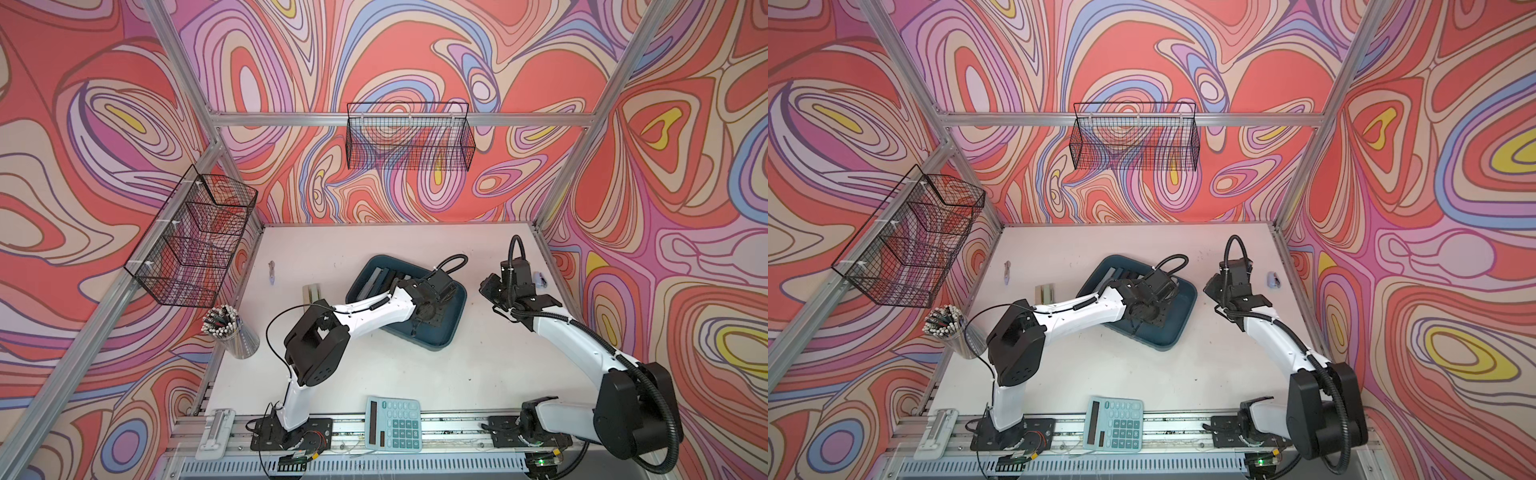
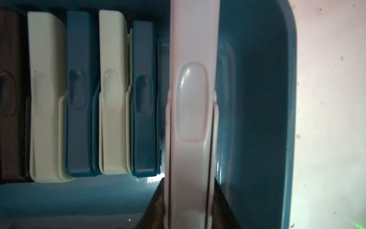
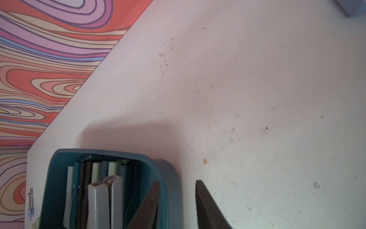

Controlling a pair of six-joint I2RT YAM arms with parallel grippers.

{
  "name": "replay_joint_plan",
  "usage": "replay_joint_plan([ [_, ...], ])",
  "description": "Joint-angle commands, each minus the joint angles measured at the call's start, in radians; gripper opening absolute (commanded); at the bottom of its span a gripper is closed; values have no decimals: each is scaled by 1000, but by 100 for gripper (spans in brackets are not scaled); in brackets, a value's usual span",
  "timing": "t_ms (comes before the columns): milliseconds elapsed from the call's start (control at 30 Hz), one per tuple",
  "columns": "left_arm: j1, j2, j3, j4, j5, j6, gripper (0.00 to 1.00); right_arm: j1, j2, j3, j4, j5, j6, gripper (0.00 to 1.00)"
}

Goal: Put the pruning pliers into the storage box
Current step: Place the pruning pliers in the storage box.

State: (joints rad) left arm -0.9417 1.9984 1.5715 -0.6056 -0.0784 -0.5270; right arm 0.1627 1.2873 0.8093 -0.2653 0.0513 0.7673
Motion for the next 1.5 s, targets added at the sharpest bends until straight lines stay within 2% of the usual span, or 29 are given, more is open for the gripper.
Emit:
replay_joint_plan([
  [0, -11, 29, 41, -29, -1, -2, 9, -17, -16, 5, -18, -13, -13, 32],
  [533, -14, 136, 89, -19, -17, -7, 15, -29, -8, -42, 18, -40, 1, 32],
  [1033, -15, 189, 128, -50, -79, 9, 19, -34, -13, -66, 42, -52, 7, 32],
  [1467, -14, 189, 132, -34, -67, 21, 30, -34, 20, -60, 42, -98, -23, 30],
])
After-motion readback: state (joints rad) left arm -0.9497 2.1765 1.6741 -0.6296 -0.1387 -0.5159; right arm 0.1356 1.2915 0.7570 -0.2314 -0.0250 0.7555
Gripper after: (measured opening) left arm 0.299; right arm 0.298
